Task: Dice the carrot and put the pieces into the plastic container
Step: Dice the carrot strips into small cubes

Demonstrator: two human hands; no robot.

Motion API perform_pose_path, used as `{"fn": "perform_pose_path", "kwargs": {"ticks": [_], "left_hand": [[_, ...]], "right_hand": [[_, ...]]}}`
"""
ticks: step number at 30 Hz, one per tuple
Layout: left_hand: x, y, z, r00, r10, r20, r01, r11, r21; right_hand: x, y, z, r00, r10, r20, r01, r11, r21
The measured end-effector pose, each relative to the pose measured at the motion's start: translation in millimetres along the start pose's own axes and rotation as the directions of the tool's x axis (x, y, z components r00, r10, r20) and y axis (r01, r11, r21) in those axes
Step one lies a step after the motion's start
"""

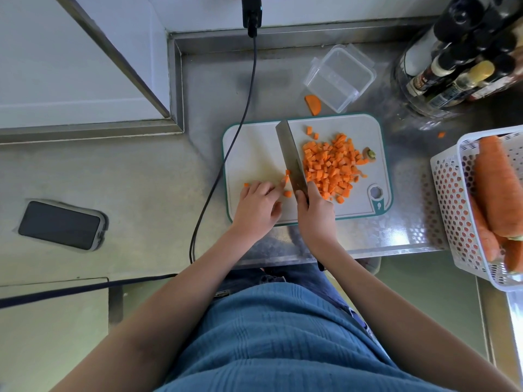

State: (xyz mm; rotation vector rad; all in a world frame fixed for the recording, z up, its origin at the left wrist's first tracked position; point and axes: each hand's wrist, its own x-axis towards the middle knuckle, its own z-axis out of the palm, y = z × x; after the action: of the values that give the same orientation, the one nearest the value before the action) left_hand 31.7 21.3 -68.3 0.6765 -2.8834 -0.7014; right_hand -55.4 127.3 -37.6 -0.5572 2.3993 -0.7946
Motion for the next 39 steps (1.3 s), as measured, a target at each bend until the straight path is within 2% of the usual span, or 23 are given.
{"fn": "perform_pose_path", "kwargs": {"ticks": [5, 13, 20, 27, 28, 30, 33, 36, 39], "left_hand": [[5, 0, -5, 0.999, -0.044, 0.002, 0.044, 0.998, -0.036], [0, -8, -2, 0.993, -0.106, -0.048, 0.102, 0.992, -0.079], [1, -7, -3, 0.997, -0.067, -0.033, 0.065, 0.995, -0.07], [4, -4, 2, 0.999, 0.035, 0.038, -0.037, 0.999, 0.035], [4, -5, 1, 0.999, 0.042, 0.027, -0.042, 0.999, 0.027], [2, -8, 0, 0.998, 0.063, -0.005, -0.063, 0.998, 0.005], [-2, -9, -4, 0.997, 0.022, -0.08, -0.029, 0.996, -0.081], [-8, -13, -7, 0.992, -0.037, -0.122, 0.023, 0.994, -0.111], [-13, -18, -10, 0.982, -0.114, -0.151, 0.096, 0.988, -0.123]], "right_hand": [[3, -3, -3, 1.0, -0.01, -0.014, 0.01, 1.0, 0.017], [8, -5, -2, 0.999, -0.015, 0.049, 0.016, 1.0, -0.011], [12, -8, 1, 0.994, 0.015, 0.104, 0.006, 0.982, -0.191], [14, -11, -10, 0.995, 0.014, 0.099, 0.015, 0.958, -0.287], [13, -10, -12, 0.997, 0.014, 0.076, 0.007, 0.96, -0.279], [10, -6, -16, 0.999, 0.028, 0.021, -0.024, 0.987, -0.157], [3, 0, -22, 1.0, -0.014, 0.007, 0.014, 1.0, -0.02], [-4, 4, -22, 0.997, -0.05, 0.057, 0.051, 0.999, -0.015], [-8, 6, -17, 0.994, -0.026, 0.107, 0.028, 0.999, -0.019]]}}
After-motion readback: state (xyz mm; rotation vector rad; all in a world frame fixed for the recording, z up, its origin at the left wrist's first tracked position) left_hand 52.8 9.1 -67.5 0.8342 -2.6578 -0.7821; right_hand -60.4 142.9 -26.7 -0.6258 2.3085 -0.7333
